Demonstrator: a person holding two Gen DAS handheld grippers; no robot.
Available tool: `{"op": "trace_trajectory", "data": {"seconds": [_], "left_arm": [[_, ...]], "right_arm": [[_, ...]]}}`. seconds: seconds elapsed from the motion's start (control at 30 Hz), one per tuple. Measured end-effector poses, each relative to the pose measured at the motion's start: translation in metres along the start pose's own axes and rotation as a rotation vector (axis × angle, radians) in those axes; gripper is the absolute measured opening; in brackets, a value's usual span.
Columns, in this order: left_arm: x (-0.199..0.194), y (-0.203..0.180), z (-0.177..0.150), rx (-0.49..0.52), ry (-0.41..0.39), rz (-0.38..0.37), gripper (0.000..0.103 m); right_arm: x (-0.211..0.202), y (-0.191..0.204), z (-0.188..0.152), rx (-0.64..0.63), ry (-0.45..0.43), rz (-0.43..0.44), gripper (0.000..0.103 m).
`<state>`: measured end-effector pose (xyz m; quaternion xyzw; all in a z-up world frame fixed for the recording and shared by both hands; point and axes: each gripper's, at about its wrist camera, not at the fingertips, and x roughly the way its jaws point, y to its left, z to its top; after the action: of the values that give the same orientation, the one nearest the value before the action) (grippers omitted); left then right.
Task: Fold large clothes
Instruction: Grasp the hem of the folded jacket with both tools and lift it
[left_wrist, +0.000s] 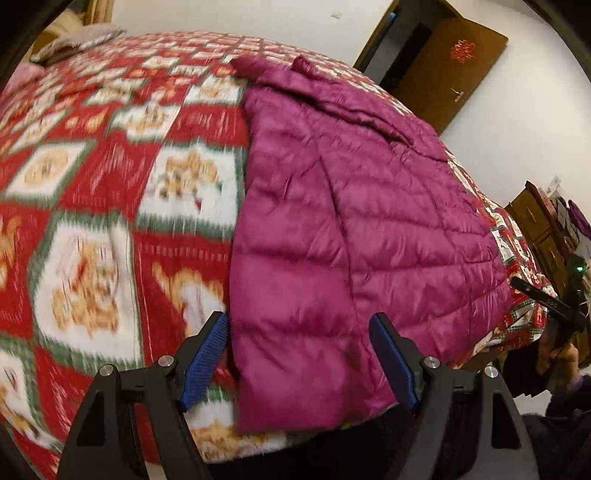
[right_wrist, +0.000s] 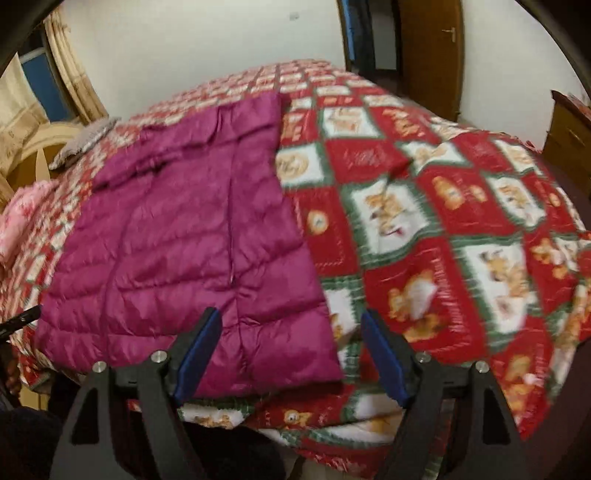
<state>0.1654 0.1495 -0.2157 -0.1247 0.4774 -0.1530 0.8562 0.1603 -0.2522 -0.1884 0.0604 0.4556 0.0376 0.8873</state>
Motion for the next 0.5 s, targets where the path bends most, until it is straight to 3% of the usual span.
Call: {"op": "trace_trajectory", "data": {"seconds": [0.17, 0.3, 0.37, 0.43, 0.5], "left_arm": [[-0.001, -0.003, -0.005, 0.007, -0.013, -0.032, 0.079], [-0.001, 0.003, -0.006, -0.031, -0.029, -0.08, 0.077], [-0.002, 0.008, -0.006, -0.056, -0.032, -0.115, 0.059], [0.003, 0.012, -0.006, -0.087, -0.006, -0.149, 0.028], [0.007, 0.015, -0.008, -0.111, 0.01, -0.168, 0.023]], "right_arm": [[0.034, 0.007, -0.006, -0.033, 0.081, 0.005, 0.08], [0.038, 0.009, -0.012, -0.037, 0.076, 0.019, 0.08], [0.037, 0.01, -0.013, -0.05, 0.087, 0.031, 0.072], [0.033, 0.013, -0.016, -0.065, 0.093, 0.038, 0.054], [0.03, 0.011, -0.016, -0.059, 0.091, 0.068, 0.038]]}}
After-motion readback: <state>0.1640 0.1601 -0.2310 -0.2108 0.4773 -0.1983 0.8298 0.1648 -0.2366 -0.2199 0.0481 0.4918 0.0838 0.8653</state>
